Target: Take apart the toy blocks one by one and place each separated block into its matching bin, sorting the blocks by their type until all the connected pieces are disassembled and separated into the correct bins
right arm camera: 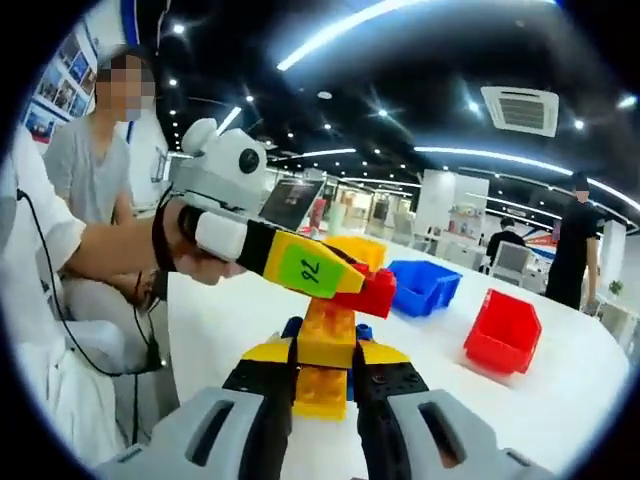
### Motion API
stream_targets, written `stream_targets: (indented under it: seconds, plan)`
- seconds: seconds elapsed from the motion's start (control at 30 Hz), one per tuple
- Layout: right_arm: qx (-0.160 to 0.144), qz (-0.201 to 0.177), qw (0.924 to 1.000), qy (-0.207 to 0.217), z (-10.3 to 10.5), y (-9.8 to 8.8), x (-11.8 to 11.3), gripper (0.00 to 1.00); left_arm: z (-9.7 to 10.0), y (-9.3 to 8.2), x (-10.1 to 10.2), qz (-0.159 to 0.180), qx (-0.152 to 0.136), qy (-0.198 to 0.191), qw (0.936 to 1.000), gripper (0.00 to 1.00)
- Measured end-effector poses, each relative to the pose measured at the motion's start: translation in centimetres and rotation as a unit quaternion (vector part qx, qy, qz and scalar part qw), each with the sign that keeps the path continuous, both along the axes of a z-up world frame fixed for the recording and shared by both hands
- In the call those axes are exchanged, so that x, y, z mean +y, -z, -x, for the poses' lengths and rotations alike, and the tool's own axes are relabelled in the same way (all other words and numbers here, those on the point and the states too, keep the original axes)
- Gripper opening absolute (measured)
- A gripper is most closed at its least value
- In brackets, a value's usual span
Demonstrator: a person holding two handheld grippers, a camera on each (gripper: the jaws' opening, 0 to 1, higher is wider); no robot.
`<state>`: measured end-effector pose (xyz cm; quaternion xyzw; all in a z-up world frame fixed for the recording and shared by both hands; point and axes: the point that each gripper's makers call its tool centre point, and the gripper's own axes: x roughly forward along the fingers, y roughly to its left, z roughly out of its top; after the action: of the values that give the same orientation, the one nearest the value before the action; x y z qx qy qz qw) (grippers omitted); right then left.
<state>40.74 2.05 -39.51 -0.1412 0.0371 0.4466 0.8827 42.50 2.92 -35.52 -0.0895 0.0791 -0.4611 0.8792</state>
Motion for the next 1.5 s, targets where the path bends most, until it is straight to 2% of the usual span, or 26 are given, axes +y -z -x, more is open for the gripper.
stream_targets:
  seconds: [0.2, 0.33, 0.5, 0.6, 0.77, 0.8, 0.9, 0.93, 1.0, 1.17, 1.23, 1.27, 1.3, 1.37, 1.4, 1.43, 1.5]
  plan:
    - [-0.005, 0.003, 1.0, -0.003, 0.2, -0.1, 0.2, 0.24, -1.8, -1.2, -0.4, -0.003, -0.014, -0.011, 0.9998, 0.27]
    - [-0.005, 0.001, 1.0, -0.004, 0.2, 0.0, 0.2, 0.24, -4.6, -2.8, -1.4, -0.005, -0.023, -0.015, 0.9996, 0.27]
    - [0.0, -0.002, 1.0, -0.006, 0.2, 0.0, 0.2, 0.24, -9.2, -4.7, -3.9, -0.013, -0.029, -0.015, 0.9994, 0.27]
    - [0.002, -0.002, 1.0, -0.006, 0.2, 0.0, 0.1, 0.24, -13.1, -5.2, -6.2, -0.032, -0.031, -0.015, 0.9989, 0.27]
    - [0.004, 0.0, 1.0, -0.008, 0.3, 0.0, 0.1, 0.24, -18.6, -4.6, -9.0, -0.042, -0.023, -0.028, 0.9985, 0.27]
    - [0.004, 0.0, 1.0, -0.008, 0.3, 0.0, 0.1, 0.24, -19.9, -4.1, -9.3, -0.044, -0.016, -0.036, 0.9983, 0.27]
    - [0.005, 0.001, 0.9999, -0.01, 0.3, 0.0, 0.2, 0.24, -22.7, -3.0, -9.8, -0.066, -0.018, -0.063, 0.9957, 0.27]
    - [0.005, 0.001, 0.9999, -0.012, 0.3, 0.0, 0.3, 0.24, -24.8, -2.0, -10.0, -0.075, -0.01, -0.084, 0.9936, 0.27]
    - [0.006, 0.002, 0.9999, -0.014, 0.4, 0.0, 0.5, 0.24, -26.4, -1.4, -10.1, -0.066, 0.001, -0.107, 0.992, 0.27]
    - [0.005, 0.004, 0.9998, -0.018, 0.6, 0.0, 0.8, 0.24, -28.2, 0.7, -10.4, -0.096, 0.025, -0.122, 0.9876, 0.28]
    - [0.005, 0.005, 0.9998, -0.019, 0.7, 0.1, 0.9, 0.24, -28.4, 1.0, -10.3, -0.104, 0.022, -0.131, 0.9857, 0.28]
    - [0.005, 0.005, 0.9998, -0.02, 0.8, 0.1, 1.0, 0.24, -28.4, 0.9, -10.2, -0.11, 0.012, -0.134, 0.9848, 0.28]
    - [0.004, 0.005, 0.9998, -0.02, 0.8, 0.1, 1.0, 0.24, -28.2, 0.7, -10.3, -0.111, -0.002, -0.133, 0.985, 0.32]
    - [0.005, 0.004, 0.9998, -0.02, 0.8, 0.1, 1.0, 0.24, -27.6, 0.3, -10.6, -0.109, -0.008, -0.117, 0.987, 0.59]
    - [0.005, 0.004, 0.9998, -0.02, 0.8, 0.1, 0.9, 0.24, -27.3, -0.2, -10.7, -0.104, -0.017, -0.107, 0.9886, 0.68]
    - [0.005, 0.003, 0.9998, -0.02, 0.8, 0.1, 0.9, 0.24, -27.0, -0.8, -10.5, -0.102, -0.029, -0.105, 0.9889, 0.71]
    - [0.005, 0.002, 0.9998, -0.02, 0.8, 0.1, 1.0, 0.24, -25.9, -2.6, -9.5, -0.091, -0.051, -0.105, 0.989, 0.71]
